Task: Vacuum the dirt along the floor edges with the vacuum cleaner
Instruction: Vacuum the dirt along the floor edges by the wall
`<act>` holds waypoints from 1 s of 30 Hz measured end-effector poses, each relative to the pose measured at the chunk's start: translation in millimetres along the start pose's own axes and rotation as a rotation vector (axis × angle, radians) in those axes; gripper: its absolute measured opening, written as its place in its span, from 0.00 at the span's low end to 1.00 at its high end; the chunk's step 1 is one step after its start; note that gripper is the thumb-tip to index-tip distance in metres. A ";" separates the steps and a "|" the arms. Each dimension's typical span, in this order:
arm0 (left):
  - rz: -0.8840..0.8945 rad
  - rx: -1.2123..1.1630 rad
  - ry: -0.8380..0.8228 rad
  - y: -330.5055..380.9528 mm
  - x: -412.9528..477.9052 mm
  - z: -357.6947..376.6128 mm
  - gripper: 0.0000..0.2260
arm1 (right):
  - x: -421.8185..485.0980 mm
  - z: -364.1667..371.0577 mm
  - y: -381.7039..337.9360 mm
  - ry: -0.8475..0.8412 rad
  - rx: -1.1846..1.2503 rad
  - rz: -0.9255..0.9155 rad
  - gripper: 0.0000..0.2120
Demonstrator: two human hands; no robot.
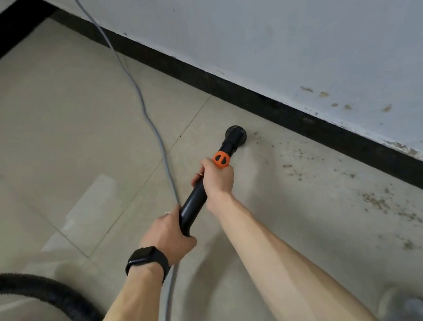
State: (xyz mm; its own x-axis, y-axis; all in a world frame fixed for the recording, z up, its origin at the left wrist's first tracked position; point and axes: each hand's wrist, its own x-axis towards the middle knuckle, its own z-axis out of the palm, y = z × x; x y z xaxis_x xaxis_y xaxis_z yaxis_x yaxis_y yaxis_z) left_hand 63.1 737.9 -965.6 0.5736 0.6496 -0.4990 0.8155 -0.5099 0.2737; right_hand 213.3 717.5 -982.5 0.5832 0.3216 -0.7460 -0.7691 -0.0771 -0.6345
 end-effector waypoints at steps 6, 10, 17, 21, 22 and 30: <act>0.110 0.204 0.045 -19.6 -40.3 13.4 0.16 | -35.4 -16.5 25.4 -0.024 0.133 0.054 0.07; 0.223 0.198 0.067 -14.6 -51.5 23.2 0.13 | -39.7 -40.0 36.0 -0.018 0.185 0.060 0.08; 0.285 0.179 0.082 18.7 -33.4 40.9 0.13 | -19.4 -59.9 16.4 0.014 0.200 0.015 0.08; 0.287 0.168 0.089 32.6 -17.7 45.7 0.12 | -6.8 -64.8 2.8 0.009 0.173 0.000 0.08; 0.284 0.169 0.091 35.5 -14.7 47.0 0.12 | -4.4 -65.7 0.3 0.010 0.162 -0.001 0.08; 0.269 0.214 0.057 56.0 11.0 55.7 0.13 | 12.8 -73.6 -17.2 0.070 0.135 0.022 0.06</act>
State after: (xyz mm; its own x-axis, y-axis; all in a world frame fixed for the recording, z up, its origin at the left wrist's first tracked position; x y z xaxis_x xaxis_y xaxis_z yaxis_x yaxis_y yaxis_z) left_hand 110.9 685.1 -1001.5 0.7740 0.5034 -0.3840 0.6035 -0.7700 0.2071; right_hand 253.2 653.4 -996.0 0.5792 0.2541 -0.7746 -0.8072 0.0456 -0.5886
